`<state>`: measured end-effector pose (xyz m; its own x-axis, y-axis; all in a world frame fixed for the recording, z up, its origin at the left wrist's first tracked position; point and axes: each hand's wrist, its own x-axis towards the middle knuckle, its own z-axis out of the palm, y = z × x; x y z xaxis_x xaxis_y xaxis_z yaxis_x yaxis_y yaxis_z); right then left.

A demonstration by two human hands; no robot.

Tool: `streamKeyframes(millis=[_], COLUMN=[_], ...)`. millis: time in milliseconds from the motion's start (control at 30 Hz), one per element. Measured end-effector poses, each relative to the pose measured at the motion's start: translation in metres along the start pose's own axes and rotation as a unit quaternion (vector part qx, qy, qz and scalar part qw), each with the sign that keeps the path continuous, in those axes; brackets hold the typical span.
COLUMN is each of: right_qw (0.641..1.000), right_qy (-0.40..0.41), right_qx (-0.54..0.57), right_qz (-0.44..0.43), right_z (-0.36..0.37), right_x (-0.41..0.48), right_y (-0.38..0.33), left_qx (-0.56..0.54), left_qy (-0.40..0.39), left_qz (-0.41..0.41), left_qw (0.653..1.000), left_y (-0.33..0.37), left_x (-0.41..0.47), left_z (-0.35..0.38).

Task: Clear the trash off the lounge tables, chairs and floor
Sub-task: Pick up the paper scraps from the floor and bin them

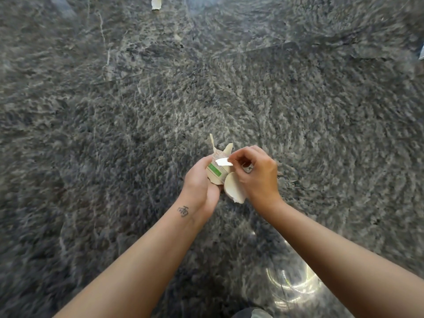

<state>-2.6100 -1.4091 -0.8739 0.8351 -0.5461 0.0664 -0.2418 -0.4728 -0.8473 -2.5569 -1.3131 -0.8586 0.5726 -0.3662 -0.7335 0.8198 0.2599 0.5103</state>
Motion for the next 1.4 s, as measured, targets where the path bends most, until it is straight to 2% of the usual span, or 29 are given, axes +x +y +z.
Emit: streamKeyframes(millis=[200,300,367,467,600,667,833,933,1067,1167,1267,1333,1400], right_qw=[0.999,0.993,0.981,0.974,0.934,0.93,0.949,0.944,0.925,0.885,0.855,0.856,0.877], right_qy=[-0.047,-0.094,-0.14,-0.211,-0.327,-0.346,-0.293,-0.31,-0.375,-0.405,-0.402,-0.389,-0.369], right_qx=[0.016,0.059,0.088,0.004,0.061,0.039,0.073,0.071,-0.056,-0.205,-0.29,-0.296,-0.263], right_qz=[-0.014,0.04,0.102,0.083,0.131,0.115,0.089,0.088,0.019,-0.101,-0.157,-0.167,-0.159], right_z=[0.0,-0.004,-0.009,-0.018,-0.022,-0.017,-0.006,-0.012,-0.003,0.008,0.011,0.013,0.013], right_x=[0.001,0.003,0.002,-0.001,-0.006,-0.009,-0.006,-0.002,-0.012,-0.022,-0.026,-0.029,-0.03], right_y=[0.001,0.008,0.013,0.027,0.033,0.034,0.031,0.03,0.023,0.021,0.025,0.026,0.025], left_qx=[0.087,0.082,0.066,0.049,0.04,0.037,0.025,0.013,-0.017,-0.019,-0.002,0.002,0.009], left_qy=[0.011,0.028,0.047,0.07,0.07,0.064,0.055,0.053,0.062,0.067,0.066,0.067,0.068], left_qz=[0.054,0.061,0.06,0.074,0.07,0.061,0.059,0.067,0.095,0.102,0.096,0.093,0.093], left_qw=[0.995,0.994,0.995,0.994,0.994,0.995,0.996,0.996,0.993,0.992,0.993,0.993,0.993], left_y=[-0.005,-0.004,-0.003,0.0,0.002,0.001,0.004,0.007,0.016,0.021,0.017,0.013,0.013], left_x=[0.0,0.002,0.004,0.008,0.011,0.011,0.013,0.015,0.019,0.021,0.02,0.02,0.02], left_z=[-0.007,-0.01,-0.012,-0.016,-0.023,-0.022,-0.022,-0.023,-0.028,-0.033,-0.034,-0.035,-0.036])
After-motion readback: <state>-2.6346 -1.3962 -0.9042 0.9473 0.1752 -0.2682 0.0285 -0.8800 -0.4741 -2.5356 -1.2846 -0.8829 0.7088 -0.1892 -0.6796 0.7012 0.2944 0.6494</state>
